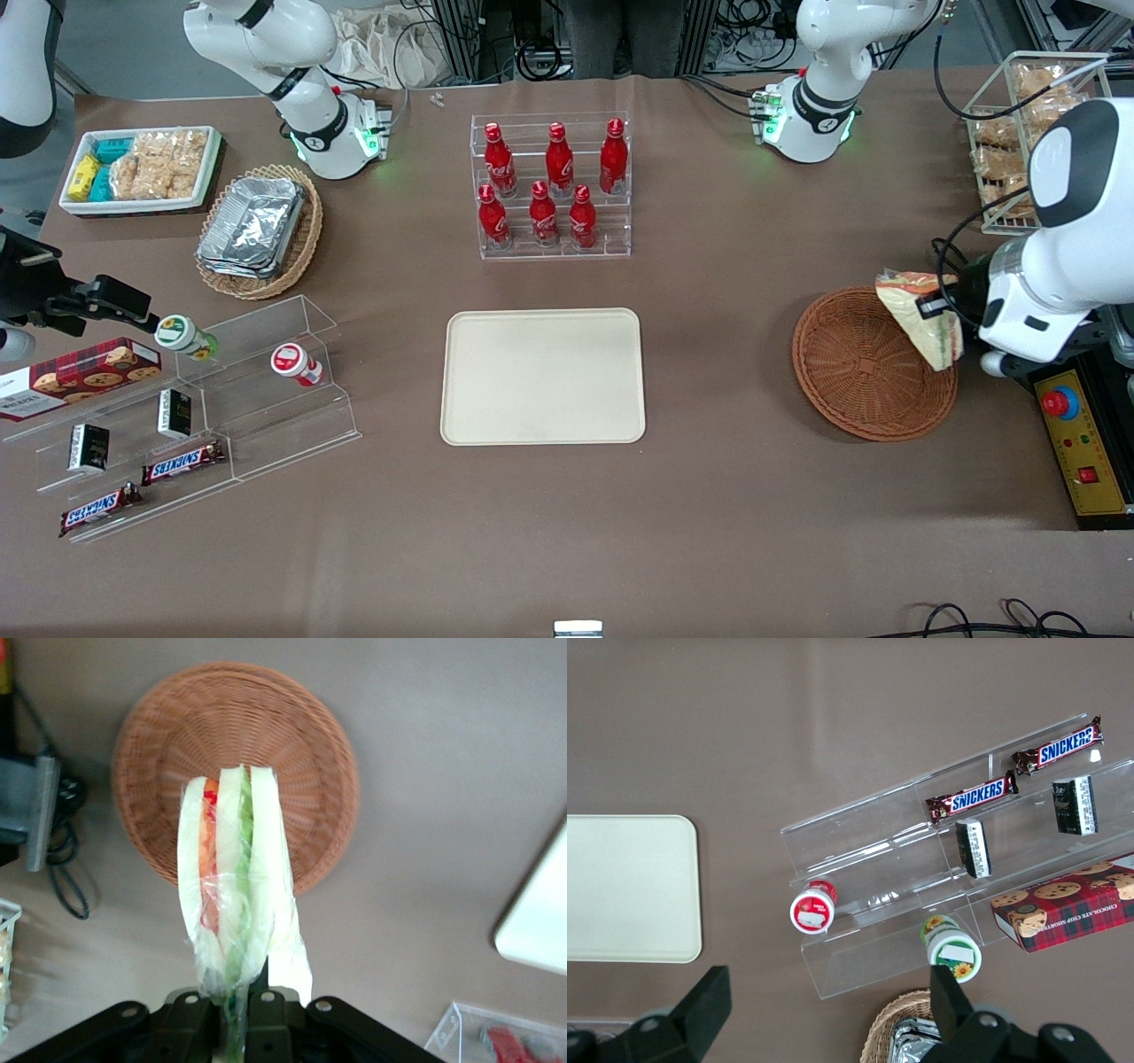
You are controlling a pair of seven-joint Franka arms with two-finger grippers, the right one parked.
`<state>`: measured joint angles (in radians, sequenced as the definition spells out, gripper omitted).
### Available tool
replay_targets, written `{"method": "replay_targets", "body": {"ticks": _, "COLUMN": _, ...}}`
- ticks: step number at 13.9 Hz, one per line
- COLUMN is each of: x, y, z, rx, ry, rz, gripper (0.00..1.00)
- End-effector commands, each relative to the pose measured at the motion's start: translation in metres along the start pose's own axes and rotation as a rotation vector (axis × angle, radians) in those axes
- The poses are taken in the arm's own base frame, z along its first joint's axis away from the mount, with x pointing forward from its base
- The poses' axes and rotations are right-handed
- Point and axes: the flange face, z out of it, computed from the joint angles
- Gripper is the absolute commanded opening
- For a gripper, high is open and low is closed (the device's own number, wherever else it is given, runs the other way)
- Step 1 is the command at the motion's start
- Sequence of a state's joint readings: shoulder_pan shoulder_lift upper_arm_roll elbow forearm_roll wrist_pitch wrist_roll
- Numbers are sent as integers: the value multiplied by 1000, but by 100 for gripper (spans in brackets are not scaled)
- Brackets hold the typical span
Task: Place sandwich from basket to tray
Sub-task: 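Carry the sandwich with the left gripper over to the cream tray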
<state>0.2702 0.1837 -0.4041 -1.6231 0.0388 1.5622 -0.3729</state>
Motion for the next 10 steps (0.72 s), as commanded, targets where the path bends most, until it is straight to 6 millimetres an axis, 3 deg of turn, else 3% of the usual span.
{"method": "replay_targets", "body": {"ticks": 1, "x": -23, "y": 65, "z": 2, "rx": -6, "ry": -15, "rz": 169, "gripper": 2}}
{"method": "replay_targets", "body": {"ticks": 4, "x": -45, "y": 145, "z": 24, "rx": -32, "ry": 2, "rz": 256, "gripper": 2}}
{"method": "replay_targets", "body": {"ticks": 6, "x": -61, "y": 208, "z": 56, "rx": 5, "ry": 32, "rz": 254, "gripper": 0}}
{"method": "replay_targets", "body": {"ticks": 8, "x": -68, "y": 251, "z": 91, "rx": 43, "ry": 72, "rz": 214, "gripper": 0}}
{"method": "replay_targets", "body": {"ticks": 10, "x": -72, "y": 278, "z": 108, "rx": 44, "ry": 139, "rz": 210, "gripper": 0}}
